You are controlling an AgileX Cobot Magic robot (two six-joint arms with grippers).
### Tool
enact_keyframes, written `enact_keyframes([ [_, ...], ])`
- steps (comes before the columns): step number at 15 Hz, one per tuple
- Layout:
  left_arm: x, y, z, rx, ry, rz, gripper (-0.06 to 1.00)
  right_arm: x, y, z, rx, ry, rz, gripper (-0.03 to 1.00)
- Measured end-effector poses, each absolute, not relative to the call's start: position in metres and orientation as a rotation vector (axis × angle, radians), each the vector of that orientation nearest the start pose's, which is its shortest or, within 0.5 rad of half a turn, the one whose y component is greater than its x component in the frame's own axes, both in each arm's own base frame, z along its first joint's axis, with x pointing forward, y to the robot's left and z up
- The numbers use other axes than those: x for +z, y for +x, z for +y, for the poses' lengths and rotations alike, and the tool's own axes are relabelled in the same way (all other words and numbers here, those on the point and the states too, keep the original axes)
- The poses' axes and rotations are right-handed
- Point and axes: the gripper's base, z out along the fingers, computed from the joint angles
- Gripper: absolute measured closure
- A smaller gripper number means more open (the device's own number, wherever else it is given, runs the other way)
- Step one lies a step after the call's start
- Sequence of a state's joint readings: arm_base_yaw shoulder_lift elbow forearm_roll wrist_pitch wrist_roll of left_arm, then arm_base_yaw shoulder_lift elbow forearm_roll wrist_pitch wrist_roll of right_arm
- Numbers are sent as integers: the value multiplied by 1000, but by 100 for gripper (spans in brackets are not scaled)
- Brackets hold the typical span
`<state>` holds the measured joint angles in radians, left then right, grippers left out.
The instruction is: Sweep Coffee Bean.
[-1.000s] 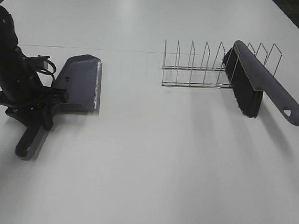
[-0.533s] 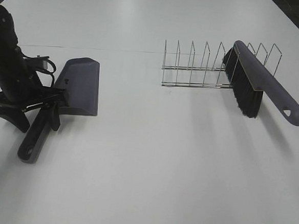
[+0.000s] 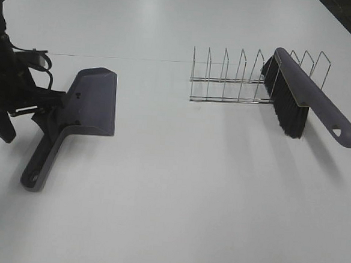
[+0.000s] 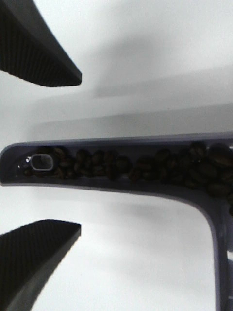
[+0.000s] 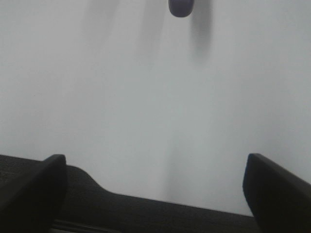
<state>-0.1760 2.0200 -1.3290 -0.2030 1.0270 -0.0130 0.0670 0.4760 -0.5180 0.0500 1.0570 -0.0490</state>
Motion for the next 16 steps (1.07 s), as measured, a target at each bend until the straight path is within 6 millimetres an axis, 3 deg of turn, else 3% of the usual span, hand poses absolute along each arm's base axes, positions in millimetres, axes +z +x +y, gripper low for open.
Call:
enact_keyframes([
  [5, 187, 355, -47, -29, 61, 3180, 23, 268, 46, 8, 61, -204, 2347, 12],
  [6, 205, 350, -34, 44, 32, 3156, 23, 268, 39, 9, 58, -244, 2315, 12],
  [11, 242, 337, -26, 76, 25, 3061, 23, 261, 22, 9, 64, -255, 2295, 13],
  [13, 250, 323, -25, 75, 22, 3053, 23, 262, 15, 8, 61, -251, 2244, 14],
  [16, 254, 285, -21, 71, 21, 3066, 23, 263, 3, 7, 61, -238, 2166, 15],
])
